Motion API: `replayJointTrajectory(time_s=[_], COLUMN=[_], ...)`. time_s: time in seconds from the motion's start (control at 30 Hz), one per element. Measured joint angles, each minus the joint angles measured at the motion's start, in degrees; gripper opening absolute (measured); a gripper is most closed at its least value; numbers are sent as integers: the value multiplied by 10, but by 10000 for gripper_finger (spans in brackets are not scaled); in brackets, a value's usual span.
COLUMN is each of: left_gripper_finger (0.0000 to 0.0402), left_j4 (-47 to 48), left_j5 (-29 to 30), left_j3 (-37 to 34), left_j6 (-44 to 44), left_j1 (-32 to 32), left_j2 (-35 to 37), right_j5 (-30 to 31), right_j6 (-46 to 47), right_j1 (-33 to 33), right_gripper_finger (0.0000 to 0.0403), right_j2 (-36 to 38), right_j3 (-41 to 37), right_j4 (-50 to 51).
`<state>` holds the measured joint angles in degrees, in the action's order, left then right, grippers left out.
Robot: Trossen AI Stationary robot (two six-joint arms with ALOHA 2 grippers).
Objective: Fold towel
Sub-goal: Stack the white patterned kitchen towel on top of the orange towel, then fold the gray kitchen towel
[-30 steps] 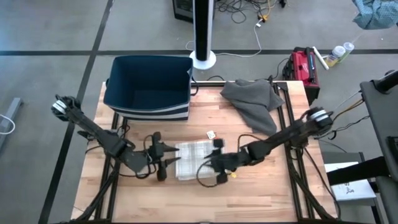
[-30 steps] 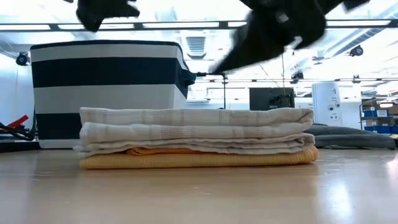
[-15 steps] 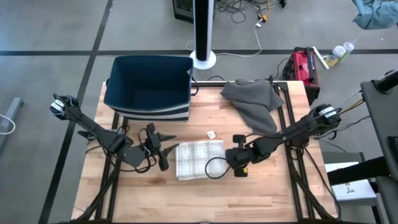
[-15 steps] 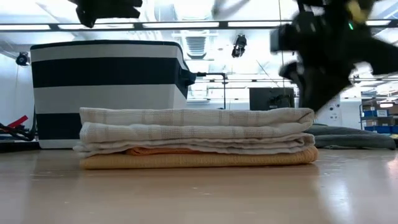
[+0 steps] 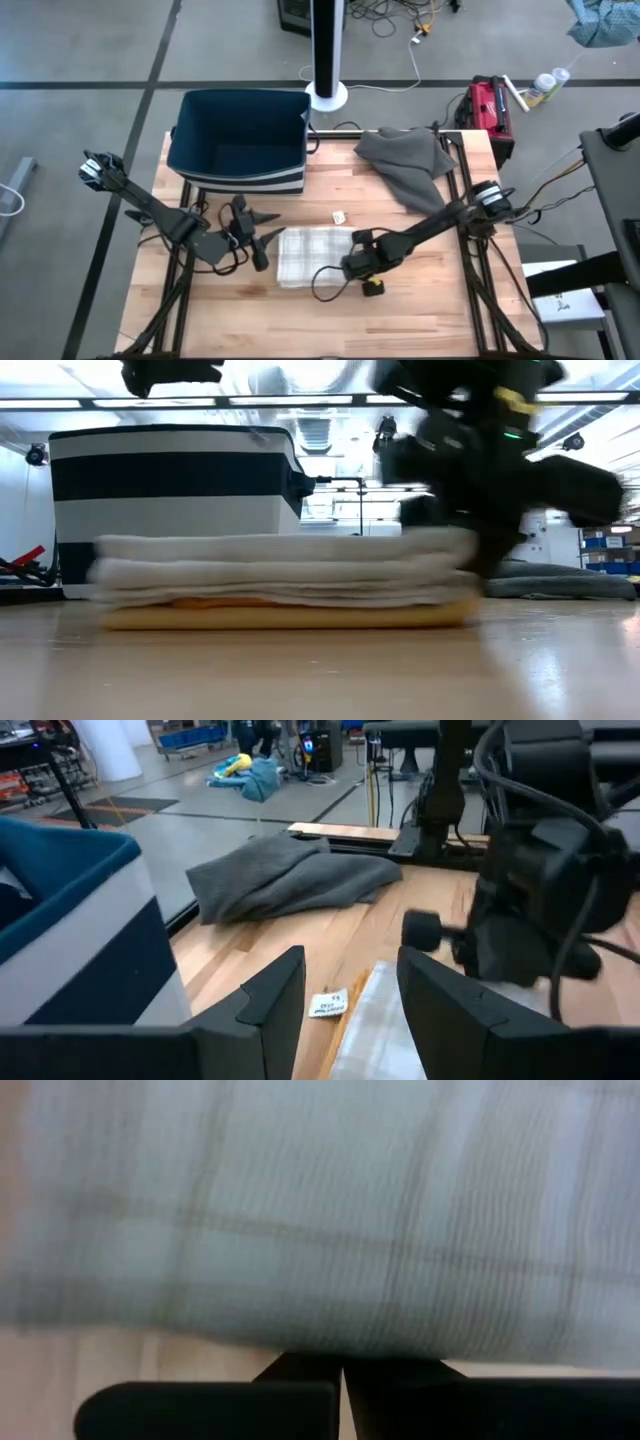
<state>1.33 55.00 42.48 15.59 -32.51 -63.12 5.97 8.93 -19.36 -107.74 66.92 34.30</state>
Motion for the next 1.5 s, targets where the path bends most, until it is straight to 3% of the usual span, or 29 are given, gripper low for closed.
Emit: replayJointTrajectory(time_s=[0.53,0.7,0.83,0.93,1.03,1.17,1.3,1.5], left_gripper_finger=[153,153,153,153,153,153,153,153], left_j4=[38,73,93,97,101,101,97,77], left_j5=[-21,-21,-21,-21,-45,-114,-126,-126], left_j3=[0,0,0,0,0,0,0,0], left_j6=[17,34,52,64,82,108,125,125], left_j1=[-10,-15,-16,-16,-16,-17,-17,-18], left_j2=[26,31,32,32,32,32,27,3], right_j5=[-1,0,0,0,11,105,197,218], right_j6=[-162,-179,-175,-154,-123,-42,82,243], right_j1=[62,68,66,67,74,83,81,93], right_gripper_finger=[0,0,0,0,0,0,0,5], right_j2=[-222,-260,-247,-211,-148,-26,117,274], right_j3=[351,456,482,455,377,230,92,-84], right_j4=[-16,121,211,245,257,261,286,275])
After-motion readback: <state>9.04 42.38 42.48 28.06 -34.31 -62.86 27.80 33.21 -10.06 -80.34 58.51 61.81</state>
